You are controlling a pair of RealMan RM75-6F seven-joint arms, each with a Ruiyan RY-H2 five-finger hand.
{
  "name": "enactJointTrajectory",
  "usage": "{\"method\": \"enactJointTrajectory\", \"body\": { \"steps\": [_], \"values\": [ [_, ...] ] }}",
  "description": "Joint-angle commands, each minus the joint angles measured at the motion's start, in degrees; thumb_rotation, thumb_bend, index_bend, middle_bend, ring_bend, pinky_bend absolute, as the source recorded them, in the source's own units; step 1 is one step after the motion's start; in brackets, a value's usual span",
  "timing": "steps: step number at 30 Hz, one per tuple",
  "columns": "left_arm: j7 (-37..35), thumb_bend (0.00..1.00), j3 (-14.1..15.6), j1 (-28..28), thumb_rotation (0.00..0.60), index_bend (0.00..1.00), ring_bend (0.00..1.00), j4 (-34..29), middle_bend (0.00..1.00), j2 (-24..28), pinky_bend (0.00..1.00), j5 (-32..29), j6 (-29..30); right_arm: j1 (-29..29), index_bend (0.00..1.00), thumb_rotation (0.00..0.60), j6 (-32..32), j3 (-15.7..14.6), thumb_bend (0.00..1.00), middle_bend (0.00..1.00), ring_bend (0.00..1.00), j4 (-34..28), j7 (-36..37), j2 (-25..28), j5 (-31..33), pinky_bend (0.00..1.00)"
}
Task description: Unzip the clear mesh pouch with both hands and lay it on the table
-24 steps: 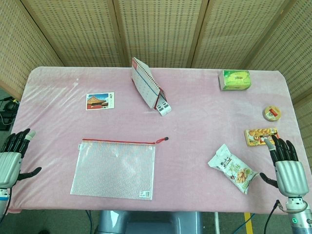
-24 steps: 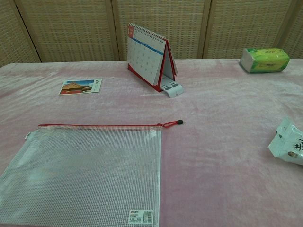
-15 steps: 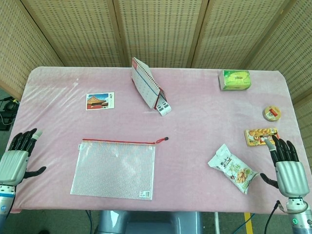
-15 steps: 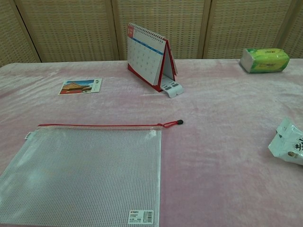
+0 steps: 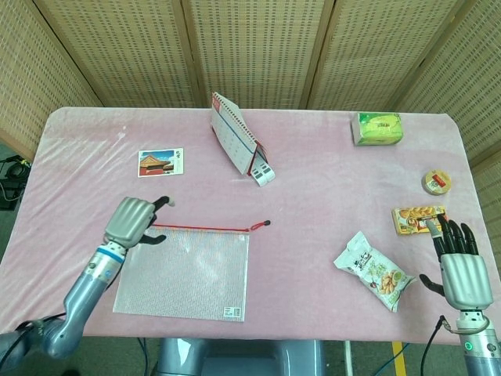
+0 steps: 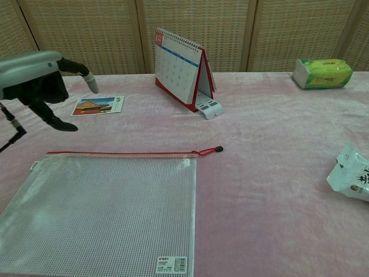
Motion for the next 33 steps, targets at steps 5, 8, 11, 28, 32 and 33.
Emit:
{"method": "enactJointTrajectory", "body": {
  "steps": [5, 8, 11, 28, 32, 33],
  "values": [
    [17.1, 0.03, -5.6, -16.0, 0.6, 0.38, 0.93, 6.2, 1.0, -12.3, 1.0, -21.9, -7.9, 0.5, 0.0, 0.6, -1.2, 0.8, 0.0, 0.0, 0.0, 0.4, -1.7, -0.7, 2.3, 0.0],
    [21.0, 0.13, -6.1, -20.8, 0.6, 0.4, 0.93, 9.3, 1.0, -15.6, 1.0, -29.2, -8.5, 0.9, 0.0, 0.6, -2.0, 1.0, 0.0, 0.0, 0.0, 0.7, -2.4, -1.1, 3.2, 0.0],
    [23.0, 0.22, -6.2, -23.6, 0.6, 0.41, 0.93, 11.1, 1.0, -17.1, 1.0, -33.7, -8.7, 1.1, 0.0, 0.6, -2.5, 1.1, 0.0, 0.0, 0.0, 1.0, -3.0, -1.4, 3.5, 0.0],
    [23.8, 0.32, -5.4, -33.9, 0.6, 0.45, 0.93, 25.3, 1.0, -27.3, 1.0, -44.6, -10.3, 2.4, 0.0, 0.6, -5.4, 0.9, 0.0, 0.0, 0.0, 2.4, -1.9, -2.0, 5.1, 0.0],
    [24.7, 0.32, -5.5, -35.9, 0.6, 0.46, 0.93, 27.5, 1.0, -28.8, 1.0, -46.5, -10.3, 2.5, 0.0, 0.6, -5.5, 0.8, 0.0, 0.0, 0.0, 2.4, -1.9, -2.0, 5.1, 0.0],
    [24.8, 0.32, -5.5, -36.3, 0.6, 0.46, 0.93, 27.9, 1.0, -29.1, 1.0, -47.0, -10.5, 2.5, 0.0, 0.6, -5.6, 0.8, 0.0, 0.0, 0.0, 2.4, -1.9, -2.0, 5.2, 0.0]
  ]
}}
